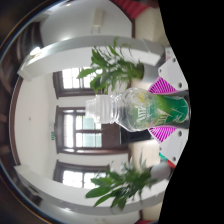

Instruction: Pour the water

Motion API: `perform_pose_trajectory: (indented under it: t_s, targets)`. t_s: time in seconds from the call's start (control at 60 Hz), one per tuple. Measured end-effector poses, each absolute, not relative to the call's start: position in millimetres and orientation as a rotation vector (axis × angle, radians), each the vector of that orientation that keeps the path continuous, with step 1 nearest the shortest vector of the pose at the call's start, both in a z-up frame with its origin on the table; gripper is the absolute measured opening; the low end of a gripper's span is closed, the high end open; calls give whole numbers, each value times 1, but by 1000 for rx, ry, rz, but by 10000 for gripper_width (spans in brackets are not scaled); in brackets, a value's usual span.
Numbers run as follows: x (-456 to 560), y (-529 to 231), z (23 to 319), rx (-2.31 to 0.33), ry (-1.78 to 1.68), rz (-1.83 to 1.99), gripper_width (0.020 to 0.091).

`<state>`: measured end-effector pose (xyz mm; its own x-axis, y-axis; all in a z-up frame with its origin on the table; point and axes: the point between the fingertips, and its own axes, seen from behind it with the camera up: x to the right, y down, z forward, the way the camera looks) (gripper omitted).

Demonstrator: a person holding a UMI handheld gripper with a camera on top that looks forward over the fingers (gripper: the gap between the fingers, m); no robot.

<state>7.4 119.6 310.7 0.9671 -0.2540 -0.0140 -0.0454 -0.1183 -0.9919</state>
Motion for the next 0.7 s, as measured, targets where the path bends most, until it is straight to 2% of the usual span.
perform_pose_trajectory:
  t_s: [0.067, 0.133, 0.4, 0.517, 0.583, 0.7]
  targets:
    - [52, 114, 301, -1711, 226, -331, 374]
    - [93, 116, 277, -1730, 224, -406, 373]
    - [154, 125, 152, -1843, 300, -334, 376]
    - [163, 125, 109, -1878, 326, -308, 375]
    - [164, 125, 88, -1907, 320, -307, 388]
    - [165, 126, 90, -1867, 337, -274, 374]
